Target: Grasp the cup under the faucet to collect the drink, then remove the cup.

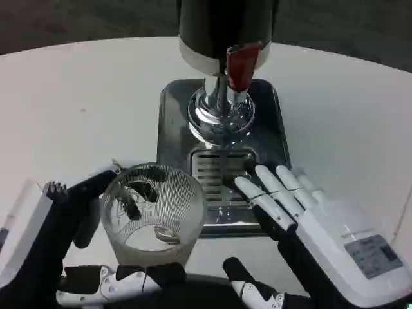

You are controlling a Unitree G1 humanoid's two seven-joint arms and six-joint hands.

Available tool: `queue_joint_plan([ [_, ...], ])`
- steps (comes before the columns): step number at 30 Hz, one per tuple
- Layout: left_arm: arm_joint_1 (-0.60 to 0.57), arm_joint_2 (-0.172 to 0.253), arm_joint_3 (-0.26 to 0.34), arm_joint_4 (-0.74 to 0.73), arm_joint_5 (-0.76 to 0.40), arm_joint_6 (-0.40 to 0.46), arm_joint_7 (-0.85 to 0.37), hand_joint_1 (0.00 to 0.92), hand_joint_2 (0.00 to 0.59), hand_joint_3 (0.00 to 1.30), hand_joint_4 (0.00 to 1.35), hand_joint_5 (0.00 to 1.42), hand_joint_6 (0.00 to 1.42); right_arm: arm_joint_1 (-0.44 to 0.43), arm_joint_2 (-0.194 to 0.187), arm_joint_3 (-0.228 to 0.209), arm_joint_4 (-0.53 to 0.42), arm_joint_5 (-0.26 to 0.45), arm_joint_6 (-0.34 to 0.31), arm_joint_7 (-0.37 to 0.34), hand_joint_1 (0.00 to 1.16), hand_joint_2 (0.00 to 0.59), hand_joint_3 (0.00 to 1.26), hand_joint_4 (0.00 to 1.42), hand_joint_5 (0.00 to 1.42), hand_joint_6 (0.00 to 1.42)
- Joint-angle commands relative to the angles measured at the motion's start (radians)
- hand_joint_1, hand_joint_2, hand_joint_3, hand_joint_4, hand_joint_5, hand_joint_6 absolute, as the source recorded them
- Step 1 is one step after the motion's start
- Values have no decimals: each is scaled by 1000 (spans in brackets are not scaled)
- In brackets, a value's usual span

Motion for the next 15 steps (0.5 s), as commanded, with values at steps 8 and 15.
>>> queue_joint_plan([
  [8,8,-12,0,-23,-12,12,9,507,129,931,1070,1275,1391,10,14,-3,-20,2,-2,19,388,449,111,10,0,0],
  [15,5,-17,-2,-20,-11,14,11,507,127,931,1070,1275,1391,14,30,1,-19,-2,4,23,386,449,114,19,0,0],
])
